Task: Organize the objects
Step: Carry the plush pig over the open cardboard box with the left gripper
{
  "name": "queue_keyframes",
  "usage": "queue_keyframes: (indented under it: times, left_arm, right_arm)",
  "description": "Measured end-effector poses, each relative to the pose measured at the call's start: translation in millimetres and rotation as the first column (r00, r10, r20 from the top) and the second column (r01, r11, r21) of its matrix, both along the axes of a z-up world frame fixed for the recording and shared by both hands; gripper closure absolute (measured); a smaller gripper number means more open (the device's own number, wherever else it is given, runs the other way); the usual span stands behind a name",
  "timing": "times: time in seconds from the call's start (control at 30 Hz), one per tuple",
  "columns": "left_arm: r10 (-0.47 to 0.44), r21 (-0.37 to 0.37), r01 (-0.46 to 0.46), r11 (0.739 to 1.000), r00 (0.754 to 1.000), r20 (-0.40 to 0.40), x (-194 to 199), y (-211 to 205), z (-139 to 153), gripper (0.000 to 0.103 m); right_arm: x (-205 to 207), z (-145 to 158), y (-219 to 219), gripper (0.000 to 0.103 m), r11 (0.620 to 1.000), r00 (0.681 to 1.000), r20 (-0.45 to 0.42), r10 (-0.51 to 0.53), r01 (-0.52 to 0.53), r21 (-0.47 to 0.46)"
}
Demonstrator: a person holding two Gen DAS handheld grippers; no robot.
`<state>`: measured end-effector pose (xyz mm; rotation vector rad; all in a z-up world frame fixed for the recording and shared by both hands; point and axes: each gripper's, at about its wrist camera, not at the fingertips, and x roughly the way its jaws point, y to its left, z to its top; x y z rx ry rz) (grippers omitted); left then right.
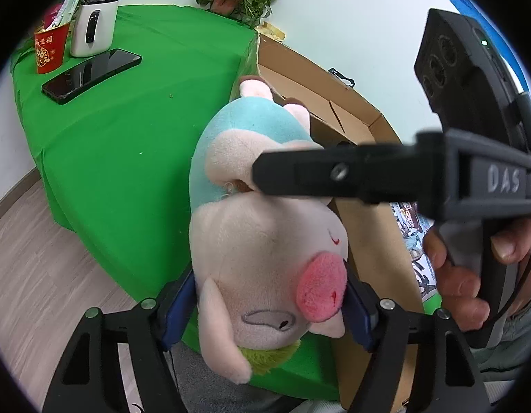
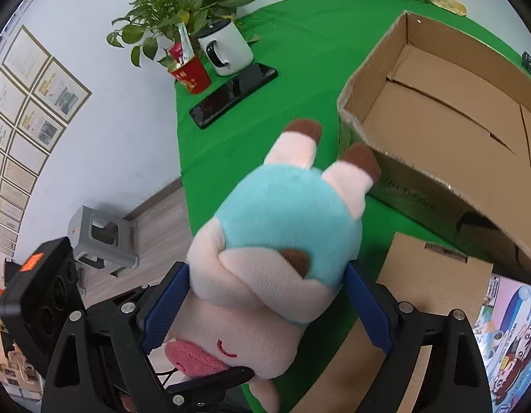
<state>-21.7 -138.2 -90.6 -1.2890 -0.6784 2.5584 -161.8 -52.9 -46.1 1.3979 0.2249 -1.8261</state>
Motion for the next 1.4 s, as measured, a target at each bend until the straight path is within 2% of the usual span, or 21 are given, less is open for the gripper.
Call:
queue_keyframes:
  times: [0.1,0.3,0.47,0.63,0.8,0.9,1.03,1.27,1.4]
  left_arm:
    - [-0.004,-0.023,0.004,1.000,1.000,-0.009,-1,3,3,0.031]
    - [-0.004,-0.066,0.003,0.998,1.000,-0.012,-4,8,7,0.034]
    - [0.002,-0.099,-0.005,0.995,1.000,-0.026,0,16,22,0.035]
    - [0.004,-0.148,-0.018,0.989,0.996,-0.094,2,23,57,0.035]
    - [-0.038,-0.202,0.001,0.979,0.983,-0.177,-18,49,105,0.035]
    - [-0.075,-0.216,0.028,0.976,0.975,-0.211,-32,72,128,0.035]
    - [-0.119,-0.189,0.073,0.979,0.962,-0.244,-55,111,162,0.035]
    - [-0.161,-0.168,0.120,0.978,0.953,-0.256,-99,136,181,0.035]
    - [-0.164,-0.172,0.123,0.977,0.955,-0.249,-122,129,177,0.035]
  right_arm:
    - [1,-4,0,0.013,1.000,1.000,0.000,-0.008,0.008,0.007]
    - [3,-4,9,0.025,1.000,1.000,-0.006,-0.010,0.010,-0.028]
    - [8,6,22,0.034,0.997,1.000,-0.013,-0.008,0.007,-0.082]
    - [19,46,41,0.035,0.987,0.995,-0.098,-0.009,-0.007,-0.159]
    - [16,108,76,0.035,0.976,0.979,-0.198,-0.048,0.003,-0.219]
    - [11,146,107,0.035,0.973,0.964,-0.254,-0.076,0.016,-0.229]
    - [3,188,144,0.035,0.980,0.943,-0.318,-0.103,0.041,-0.195]
    - [-36,240,188,0.035,0.991,0.929,-0.356,-0.105,0.066,-0.119]
    - [-58,247,191,0.035,0.989,0.928,-0.355,-0.115,0.072,-0.130]
